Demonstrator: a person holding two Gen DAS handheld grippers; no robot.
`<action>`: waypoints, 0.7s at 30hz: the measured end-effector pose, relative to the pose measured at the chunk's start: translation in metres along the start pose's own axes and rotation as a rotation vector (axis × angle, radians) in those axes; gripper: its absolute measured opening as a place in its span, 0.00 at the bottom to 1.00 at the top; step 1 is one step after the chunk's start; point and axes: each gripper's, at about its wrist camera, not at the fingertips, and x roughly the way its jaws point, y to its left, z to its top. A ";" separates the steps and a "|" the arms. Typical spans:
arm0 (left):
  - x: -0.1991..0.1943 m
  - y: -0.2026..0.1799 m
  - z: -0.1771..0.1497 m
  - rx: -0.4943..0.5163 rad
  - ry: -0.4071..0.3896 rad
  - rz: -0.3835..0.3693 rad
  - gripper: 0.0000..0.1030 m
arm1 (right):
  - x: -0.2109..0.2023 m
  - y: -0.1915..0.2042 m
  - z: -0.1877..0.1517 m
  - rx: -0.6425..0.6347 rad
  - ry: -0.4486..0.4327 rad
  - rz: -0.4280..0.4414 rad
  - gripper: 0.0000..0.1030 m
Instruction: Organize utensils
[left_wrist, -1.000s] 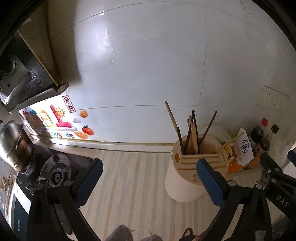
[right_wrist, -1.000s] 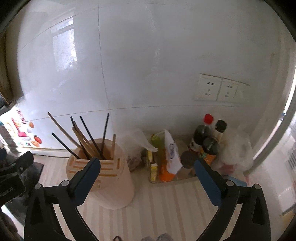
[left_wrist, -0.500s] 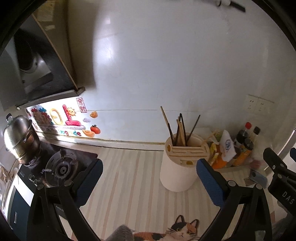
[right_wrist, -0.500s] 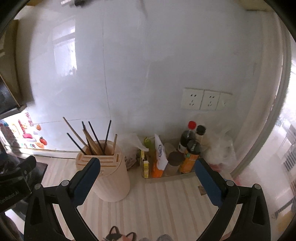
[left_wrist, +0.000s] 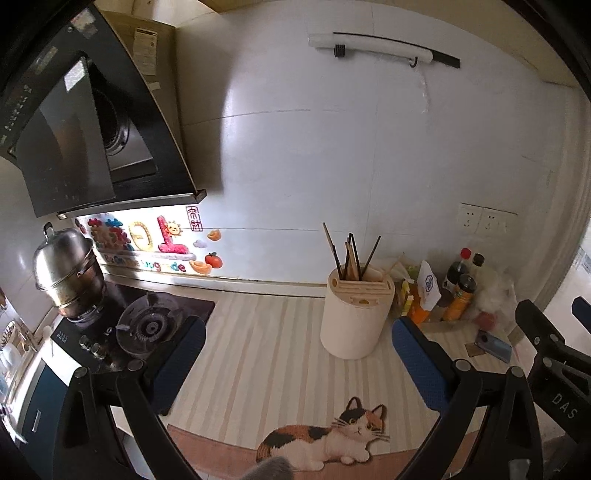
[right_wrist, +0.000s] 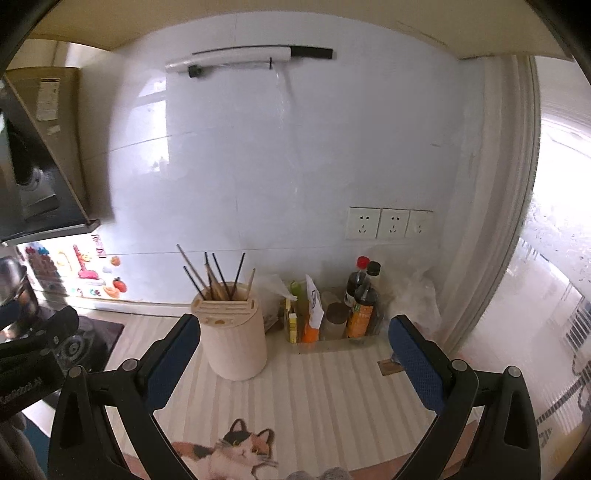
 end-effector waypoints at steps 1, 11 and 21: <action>-0.003 0.001 -0.002 0.000 0.003 -0.001 1.00 | -0.005 0.000 -0.001 0.001 -0.002 0.005 1.00; -0.020 0.003 -0.014 -0.011 0.067 0.001 1.00 | -0.029 -0.001 -0.009 -0.018 0.042 0.007 1.00; -0.027 -0.001 -0.015 -0.008 0.068 0.028 1.00 | -0.034 -0.008 -0.008 -0.013 0.050 0.015 1.00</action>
